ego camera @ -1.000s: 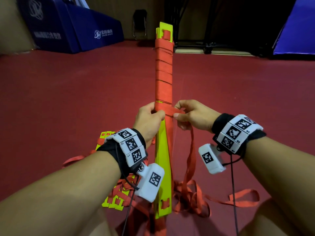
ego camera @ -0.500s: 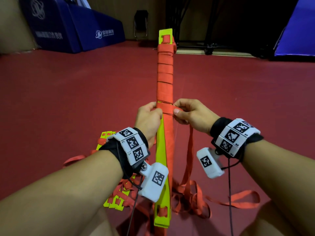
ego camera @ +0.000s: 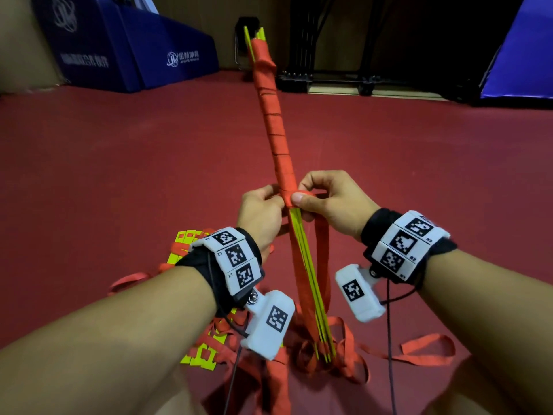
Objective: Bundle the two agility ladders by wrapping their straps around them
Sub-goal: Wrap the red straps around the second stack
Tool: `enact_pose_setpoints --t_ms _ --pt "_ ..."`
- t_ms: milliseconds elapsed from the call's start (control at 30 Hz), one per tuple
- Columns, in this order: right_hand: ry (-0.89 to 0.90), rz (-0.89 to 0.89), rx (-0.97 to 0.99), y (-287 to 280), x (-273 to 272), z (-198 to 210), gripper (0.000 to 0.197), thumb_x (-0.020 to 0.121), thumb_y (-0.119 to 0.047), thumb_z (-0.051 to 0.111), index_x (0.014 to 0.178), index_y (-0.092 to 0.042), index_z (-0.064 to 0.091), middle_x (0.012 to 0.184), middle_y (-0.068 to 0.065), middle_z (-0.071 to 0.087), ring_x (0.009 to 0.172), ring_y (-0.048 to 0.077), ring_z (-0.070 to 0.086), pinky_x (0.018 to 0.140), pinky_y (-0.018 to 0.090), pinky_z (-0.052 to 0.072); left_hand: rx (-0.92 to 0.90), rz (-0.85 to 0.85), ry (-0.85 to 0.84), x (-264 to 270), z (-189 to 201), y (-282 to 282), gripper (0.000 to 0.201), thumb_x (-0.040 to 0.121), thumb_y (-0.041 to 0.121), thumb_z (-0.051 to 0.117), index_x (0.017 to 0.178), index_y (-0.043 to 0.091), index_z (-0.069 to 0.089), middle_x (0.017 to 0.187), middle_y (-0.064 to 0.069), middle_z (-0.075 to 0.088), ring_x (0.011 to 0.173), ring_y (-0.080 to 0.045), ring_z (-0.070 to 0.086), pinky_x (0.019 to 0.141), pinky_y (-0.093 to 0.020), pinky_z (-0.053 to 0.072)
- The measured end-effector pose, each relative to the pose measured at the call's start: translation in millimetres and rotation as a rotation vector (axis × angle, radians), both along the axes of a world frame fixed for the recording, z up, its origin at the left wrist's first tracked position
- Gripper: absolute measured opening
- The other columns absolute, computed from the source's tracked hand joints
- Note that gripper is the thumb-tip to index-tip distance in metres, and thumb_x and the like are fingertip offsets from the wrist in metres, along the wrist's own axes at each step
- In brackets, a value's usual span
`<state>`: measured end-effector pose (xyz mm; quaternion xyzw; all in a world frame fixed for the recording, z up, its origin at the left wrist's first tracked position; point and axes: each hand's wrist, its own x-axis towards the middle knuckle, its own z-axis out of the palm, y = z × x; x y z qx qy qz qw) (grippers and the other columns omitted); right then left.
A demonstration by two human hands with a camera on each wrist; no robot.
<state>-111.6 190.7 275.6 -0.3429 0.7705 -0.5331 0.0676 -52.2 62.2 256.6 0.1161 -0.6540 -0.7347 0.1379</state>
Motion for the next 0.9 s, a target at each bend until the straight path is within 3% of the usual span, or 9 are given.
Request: enact_pose_setpoints --t_ms 100,167,267,333,433,533,667,833,900 --pt "-0.028 -0.032 -0.001 -2 0 -2 0.016 0.093 -0.012 0.069 0.081 -0.003 0.063 0.066 0.014 0.065 0.059 0.019 0.06 0.065 0.034 0.052 0.025 0.028 0.003 2 1 -1 0.028 0.092 0.001 0.045 0.094 0.004 0.073 0.072 -0.011 0.071 0.062 -0.027 0.07 0.052 -0.023 0.049" --pt "-0.041 -0.054 -0.011 -3 0 -3 0.017 0.093 -0.012 0.069 0.082 -0.002 0.063 0.064 0.012 0.065 0.057 0.017 0.06 0.063 0.032 0.052 0.071 0.048 0.014 3 3 0 0.028 0.093 0.007 0.046 0.084 0.008 0.072 0.07 -0.01 0.07 0.058 -0.026 0.069 0.05 -0.022 0.046" --pt "-0.028 -0.077 -0.009 -2 -3 -2 0.02 0.094 -0.014 0.069 0.076 -0.009 0.062 0.061 0.008 0.062 0.054 0.015 0.055 0.058 0.025 0.046 0.083 0.009 0.049 3 5 1 0.027 0.099 0.018 0.052 0.083 0.009 0.072 0.076 -0.016 0.07 0.062 -0.026 0.068 0.05 -0.022 0.046" --pt "-0.004 -0.07 0.008 0 -6 -2 0.02 0.095 -0.014 0.068 0.076 -0.011 0.063 0.064 0.008 0.062 0.057 0.015 0.053 0.058 0.025 0.044 0.031 -0.019 0.086 4 3 1 0.026 0.1 0.016 0.056 0.082 0.011 0.073 0.075 -0.017 0.07 0.061 -0.022 0.066 0.049 -0.019 0.045" --pt "-0.019 -0.003 0.008 2 -8 -1 0.012 0.095 -0.004 0.064 0.087 -0.01 0.069 0.077 0.01 0.064 0.068 0.018 0.053 0.065 0.028 0.045 -0.014 -0.004 0.088 0 -4 -4 0.017 0.096 0.018 0.065 0.083 0.018 0.076 0.079 -0.012 0.071 0.072 -0.023 0.065 0.065 -0.028 0.048" --pt "-0.038 0.05 -0.013 1 -9 -1 0.019 0.095 0.003 0.06 0.091 -0.013 0.07 0.077 0.005 0.063 0.07 0.016 0.051 0.064 0.023 0.043 0.034 0.017 0.082 1 -1 -4 0.017 0.081 0.028 0.068 0.084 0.017 0.079 0.083 -0.013 0.072 0.077 -0.026 0.063 0.073 -0.037 0.048" --pt "0.008 0.07 -0.017 1 -10 -2 0.022 0.093 0.002 0.064 0.091 -0.019 0.069 0.078 0.001 0.062 0.069 0.012 0.053 0.066 0.023 0.044 0.108 -0.028 0.126 2 0 0 0.011 0.096 0.004 0.061 0.098 -0.001 0.07 0.092 -0.021 0.067 0.08 -0.027 0.064 0.074 -0.033 0.053" --pt "0.018 0.019 -0.03 1 -11 -3 0.018 0.089 0.001 0.07 0.09 -0.016 0.064 0.075 -0.001 0.059 0.062 0.005 0.054 0.06 0.018 0.044 0.07 -0.078 0.137 0 -3 -2 0.018 0.098 -0.008 0.052 0.101 0.005 0.066 0.099 -0.017 0.071 0.087 -0.021 0.07 0.082 -0.029 0.058" --pt "-0.015 -0.064 -0.044 0 -13 -4 0.021 0.087 -0.002 0.074 0.086 -0.016 0.058 0.068 -0.006 0.056 0.055 0.001 0.052 0.056 0.017 0.043 0.072 -0.076 0.143 0 -2 -2 0.019 0.098 -0.008 0.052 0.099 0.005 0.065 0.097 -0.016 0.071 0.082 -0.019 0.07 0.078 -0.028 0.057"
